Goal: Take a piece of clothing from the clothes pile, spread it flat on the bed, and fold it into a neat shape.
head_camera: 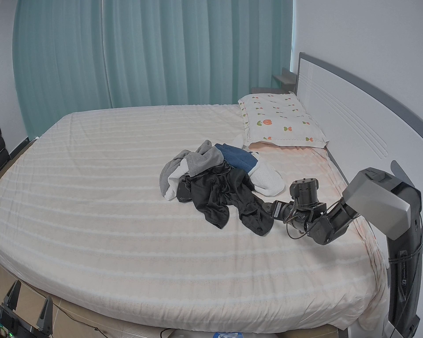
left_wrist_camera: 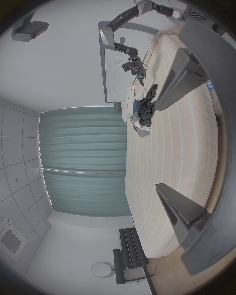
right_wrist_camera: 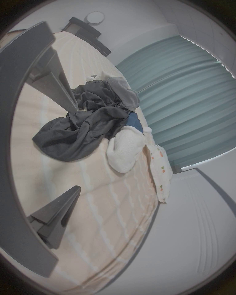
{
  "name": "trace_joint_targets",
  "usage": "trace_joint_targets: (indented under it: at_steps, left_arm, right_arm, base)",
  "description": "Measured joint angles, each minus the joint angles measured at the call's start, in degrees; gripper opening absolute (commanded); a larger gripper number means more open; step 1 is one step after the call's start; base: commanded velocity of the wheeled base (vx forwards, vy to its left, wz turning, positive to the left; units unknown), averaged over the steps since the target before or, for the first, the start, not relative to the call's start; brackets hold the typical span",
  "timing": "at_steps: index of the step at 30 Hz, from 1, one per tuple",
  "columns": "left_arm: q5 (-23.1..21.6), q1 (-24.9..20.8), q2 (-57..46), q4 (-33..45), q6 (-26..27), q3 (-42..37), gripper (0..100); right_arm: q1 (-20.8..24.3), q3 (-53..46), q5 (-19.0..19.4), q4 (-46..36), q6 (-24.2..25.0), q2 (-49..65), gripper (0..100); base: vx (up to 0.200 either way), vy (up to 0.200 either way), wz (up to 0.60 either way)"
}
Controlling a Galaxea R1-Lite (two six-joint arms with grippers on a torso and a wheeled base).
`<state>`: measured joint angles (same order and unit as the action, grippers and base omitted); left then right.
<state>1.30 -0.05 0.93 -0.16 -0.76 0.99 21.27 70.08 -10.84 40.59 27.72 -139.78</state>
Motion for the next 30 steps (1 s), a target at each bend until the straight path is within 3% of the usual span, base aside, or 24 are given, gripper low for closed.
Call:
trace_joint_targets:
  at_steps: [8, 16, 22, 23, 30]
  left_arm:
    - [0.00, 0.02, 0.00, 0.00, -0.02, 0.00, 100]
    - [0.00, 0.02, 0.00, 0.00, 0.00, 0.00, 100]
    - [0.00, 0.02, 0.00, 0.00, 0.00, 0.02, 100]
    - [0.00, 0.02, 0.00, 0.00, 0.00, 0.02, 100]
    - [0.00, 0.02, 0.00, 0.00, 0.00, 0.02, 100]
  right_arm:
    - [3.32, 6.07, -0.16, -2.41, 2.08, -5.16, 100]
    - [4.02, 12.50, -4.60, -5.27, 2.24, -9.45, 100]
    - [5.07, 14.40, -5.66, -5.73, 2.19, -12.07, 100]
    - [5.16, 14.68, -5.66, -5.84, 2.19, -12.32, 0]
    - [5.32, 16.80, -6.42, -6.55, 3.69, -13.59, 0]
  base:
    - [0.000, 0.000, 0.00]
    - [0.000, 0.000, 0.00]
    - [0.000, 0.000, 0.00]
    - [0.000, 0.000, 0.00]
    - [0.000, 0.000, 0.00]
